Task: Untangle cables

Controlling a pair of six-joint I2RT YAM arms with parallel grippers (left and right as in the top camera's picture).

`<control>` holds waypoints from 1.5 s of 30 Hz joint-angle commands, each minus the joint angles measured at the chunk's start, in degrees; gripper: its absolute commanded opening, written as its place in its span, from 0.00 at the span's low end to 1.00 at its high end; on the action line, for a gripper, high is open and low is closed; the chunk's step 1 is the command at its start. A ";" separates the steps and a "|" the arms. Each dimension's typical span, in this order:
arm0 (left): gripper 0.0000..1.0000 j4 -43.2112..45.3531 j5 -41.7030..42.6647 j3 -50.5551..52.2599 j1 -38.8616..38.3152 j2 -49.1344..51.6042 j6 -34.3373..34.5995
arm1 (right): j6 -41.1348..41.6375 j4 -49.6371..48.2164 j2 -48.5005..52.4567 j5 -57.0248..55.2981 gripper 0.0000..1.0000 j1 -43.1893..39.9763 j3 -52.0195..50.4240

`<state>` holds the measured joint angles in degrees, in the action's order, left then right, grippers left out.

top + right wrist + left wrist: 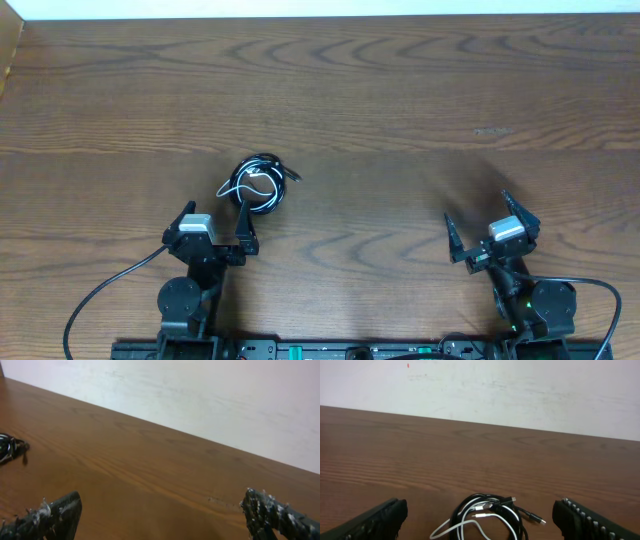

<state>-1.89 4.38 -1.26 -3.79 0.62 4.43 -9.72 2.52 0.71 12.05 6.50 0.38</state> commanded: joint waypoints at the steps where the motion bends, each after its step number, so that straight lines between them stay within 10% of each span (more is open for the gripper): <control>1: 0.98 -1.88 1.40 1.01 0.24 -0.02 -0.55 | -0.63 -0.35 0.00 0.39 0.99 -0.46 -0.07; 24: 0.98 -1.88 1.38 1.01 0.24 -0.02 -0.55 | 7.56 -7.02 0.00 9.38 0.99 -0.46 7.87; 45: 0.98 -1.88 1.38 1.01 0.24 -0.02 -0.55 | 13.57 17.88 0.24 11.04 0.99 -0.46 25.97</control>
<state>-1.89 4.38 -1.26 -3.79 0.64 4.43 2.46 19.59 0.73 22.76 6.48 25.36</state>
